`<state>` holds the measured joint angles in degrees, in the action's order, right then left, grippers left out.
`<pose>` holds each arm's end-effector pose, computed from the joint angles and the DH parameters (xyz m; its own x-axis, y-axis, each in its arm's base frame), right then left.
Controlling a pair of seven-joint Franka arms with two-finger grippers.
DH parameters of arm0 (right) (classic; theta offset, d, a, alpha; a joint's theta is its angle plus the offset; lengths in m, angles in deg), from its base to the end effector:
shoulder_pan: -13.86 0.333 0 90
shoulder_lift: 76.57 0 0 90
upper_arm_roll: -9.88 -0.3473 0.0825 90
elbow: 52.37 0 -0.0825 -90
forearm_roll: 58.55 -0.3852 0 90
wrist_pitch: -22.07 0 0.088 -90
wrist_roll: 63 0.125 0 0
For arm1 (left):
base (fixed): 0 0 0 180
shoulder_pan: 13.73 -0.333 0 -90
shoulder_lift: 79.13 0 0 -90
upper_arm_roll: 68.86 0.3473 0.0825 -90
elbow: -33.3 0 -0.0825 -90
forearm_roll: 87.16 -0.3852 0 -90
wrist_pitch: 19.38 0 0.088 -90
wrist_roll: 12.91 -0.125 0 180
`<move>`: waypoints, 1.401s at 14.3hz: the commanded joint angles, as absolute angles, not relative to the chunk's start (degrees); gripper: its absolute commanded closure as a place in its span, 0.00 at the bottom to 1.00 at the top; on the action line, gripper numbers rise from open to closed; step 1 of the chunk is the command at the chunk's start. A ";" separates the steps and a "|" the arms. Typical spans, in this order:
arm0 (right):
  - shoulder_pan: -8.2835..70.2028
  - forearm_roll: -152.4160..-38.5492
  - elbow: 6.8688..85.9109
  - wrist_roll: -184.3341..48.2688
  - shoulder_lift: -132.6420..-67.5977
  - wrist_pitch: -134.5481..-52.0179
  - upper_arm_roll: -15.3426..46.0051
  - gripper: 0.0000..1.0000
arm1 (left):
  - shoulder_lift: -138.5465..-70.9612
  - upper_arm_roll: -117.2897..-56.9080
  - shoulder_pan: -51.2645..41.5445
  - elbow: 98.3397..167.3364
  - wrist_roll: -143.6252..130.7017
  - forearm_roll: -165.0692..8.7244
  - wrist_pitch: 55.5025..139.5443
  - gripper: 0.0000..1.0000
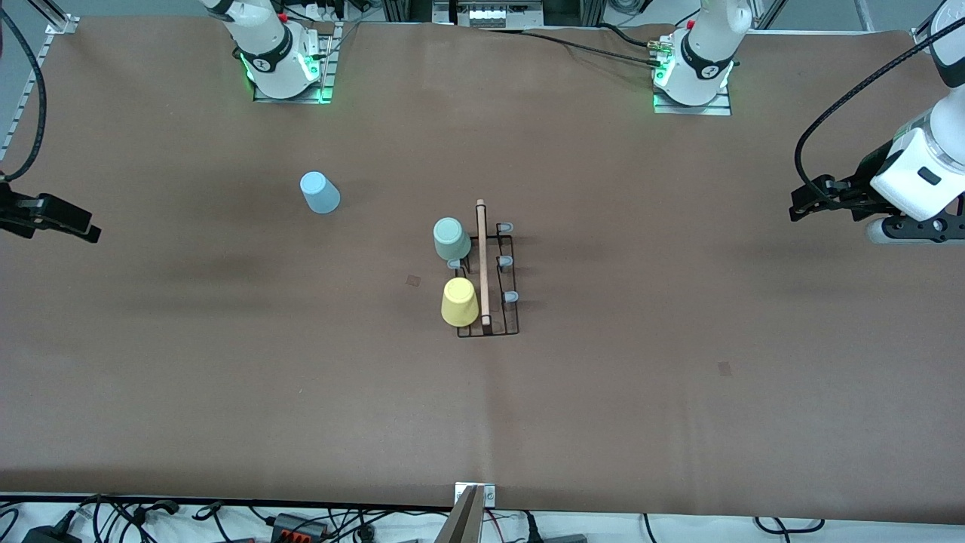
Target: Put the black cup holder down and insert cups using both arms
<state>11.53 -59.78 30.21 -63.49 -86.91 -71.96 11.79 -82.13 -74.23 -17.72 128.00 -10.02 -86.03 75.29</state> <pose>0.6214 -0.0416 0.5994 0.9976 -0.0662 0.0196 -0.0659 -0.9977 -0.0153 0.5744 -0.0149 0.5763 0.9982 0.0278 -0.0538 0.0291 -0.9993 0.0218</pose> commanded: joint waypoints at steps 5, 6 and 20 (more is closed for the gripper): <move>11.40 -58.90 48.18 -64.41 -74.37 -78.75 11.29 0.00 | -82.56 -74.22 -17.60 127.52 -10.54 -86.99 75.11 0.00; 11.49 -58.90 48.18 -64.41 -73.94 -78.65 11.29 0.00 | -82.56 -74.22 -17.60 127.52 -10.54 -86.99 75.11 0.00; 11.93 -58.90 47.56 -64.32 -73.05 -75.66 11.29 0.00 | -82.82 -74.84 -17.51 127.08 -10.01 -89.71 75.02 0.00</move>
